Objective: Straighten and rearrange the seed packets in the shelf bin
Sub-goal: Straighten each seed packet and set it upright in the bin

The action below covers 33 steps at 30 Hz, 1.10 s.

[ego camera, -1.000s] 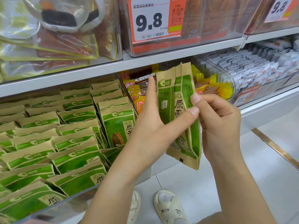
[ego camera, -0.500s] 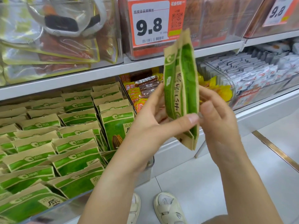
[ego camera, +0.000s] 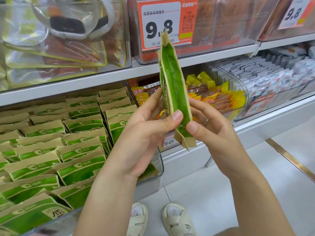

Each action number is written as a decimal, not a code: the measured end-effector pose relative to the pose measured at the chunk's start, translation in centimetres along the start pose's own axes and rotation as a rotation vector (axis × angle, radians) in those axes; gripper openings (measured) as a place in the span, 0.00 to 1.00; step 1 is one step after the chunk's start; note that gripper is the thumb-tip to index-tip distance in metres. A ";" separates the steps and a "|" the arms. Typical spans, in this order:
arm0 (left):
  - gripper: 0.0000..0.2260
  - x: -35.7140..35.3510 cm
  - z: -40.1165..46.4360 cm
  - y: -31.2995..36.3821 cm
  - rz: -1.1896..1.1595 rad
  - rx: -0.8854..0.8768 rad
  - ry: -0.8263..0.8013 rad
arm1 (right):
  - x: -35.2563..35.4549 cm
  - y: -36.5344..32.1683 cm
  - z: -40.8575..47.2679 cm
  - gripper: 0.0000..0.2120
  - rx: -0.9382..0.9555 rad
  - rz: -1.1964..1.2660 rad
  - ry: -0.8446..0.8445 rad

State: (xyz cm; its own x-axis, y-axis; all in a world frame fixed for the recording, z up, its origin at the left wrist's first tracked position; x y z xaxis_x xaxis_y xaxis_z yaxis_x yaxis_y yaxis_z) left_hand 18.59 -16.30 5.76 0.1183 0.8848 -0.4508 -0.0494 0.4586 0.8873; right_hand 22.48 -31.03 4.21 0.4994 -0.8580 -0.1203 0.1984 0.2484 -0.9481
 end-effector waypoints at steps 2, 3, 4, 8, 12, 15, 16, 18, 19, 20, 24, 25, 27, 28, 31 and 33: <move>0.27 0.0 -0.1 0.1 -0.023 0.013 -0.012 | 0.1 0.0 0.0 0.19 -0.007 -0.015 0.031; 0.26 0.0 -0.1 0.2 -0.026 0.021 -0.022 | 0.2 0.0 0.0 0.17 -0.008 -0.039 0.061; 0.26 -0.1 -0.2 0.2 -0.021 0.028 -0.028 | 0.3 0.1 0.1 0.14 -0.009 -0.064 0.089; 0.27 -0.3 -0.2 0.1 -0.001 0.034 -0.003 | 0.4 0.1 0.1 0.13 -0.030 -0.097 0.117; 0.22 -0.4 -0.1 0.1 -0.032 0.061 0.015 | 0.3 0.2 0.1 0.14 -0.004 -0.075 0.179; 0.19 -0.4 -0.2 0.1 -0.047 0.080 0.044 | 0.0 0.3 0.2 0.17 0.037 -0.074 0.288; 0.19 -0.6 -0.3 0.1 -0.044 0.077 0.051 | -0.1 0.3 0.2 0.16 0.061 -0.083 0.332; 0.19 -1.2 -0.4 0.2 0.015 0.045 0.079 | -0.5 0.2 0.1 0.13 0.128 -0.115 0.397; 0.19 -1.4 -0.5 0.2 0.062 0.016 0.102 | -0.6 0.1 0.0 0.13 0.165 -0.135 0.417; 0.18 -1.4 -0.5 0.3 0.111 -0.018 0.128 | -0.7 0.1 -0.1 0.14 0.199 -0.147 0.429; 0.17 -0.6 -0.7 1.3 0.279 -0.103 0.178 | -0.8 -0.2 0.8 0.20 0.181 -0.067 0.370; 0.17 -0.2 -0.8 1.7 0.284 -0.114 0.193 | -1.1 -0.3 1.4 0.20 0.143 -0.028 0.312; 0.16 0.5 -1.2 2.6 0.291 -0.143 0.222 | -1.9 -0.3 2.4 0.17 0.082 0.033 0.197; 0.16 0.9 -1.4 3.0 0.297 -0.158 0.229 | -2.3 -0.3 2.8 0.17 0.072 0.049 0.153; 0.13 2.2 -2.1 4.1 0.383 -0.223 0.254 | -3.5 -0.5 3.5 0.18 0.088 0.046 0.082; 0.13 3.0 -2.5 4.8 0.503 -0.256 0.307 | -3.9 -0.5 3.8 0.18 0.114 -0.001 0.062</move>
State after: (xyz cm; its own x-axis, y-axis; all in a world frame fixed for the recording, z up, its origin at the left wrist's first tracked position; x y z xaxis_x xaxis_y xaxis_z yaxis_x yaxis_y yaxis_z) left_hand 16.21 -11.23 8.38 -0.2689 0.9628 -0.0264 -0.2644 -0.0474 0.9633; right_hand 23.61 -26.10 6.24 0.4471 -0.8835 -0.1401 0.2954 0.2937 -0.9091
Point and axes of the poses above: each hand's wrist, its own z-axis towards the middle knuckle, its own x-axis out of the back of the hand, y = z × x, the point moved 2 cm from there along z, towards the middle knuckle, and after that the axes turned 1 degree about x, right-handed, at the moved point
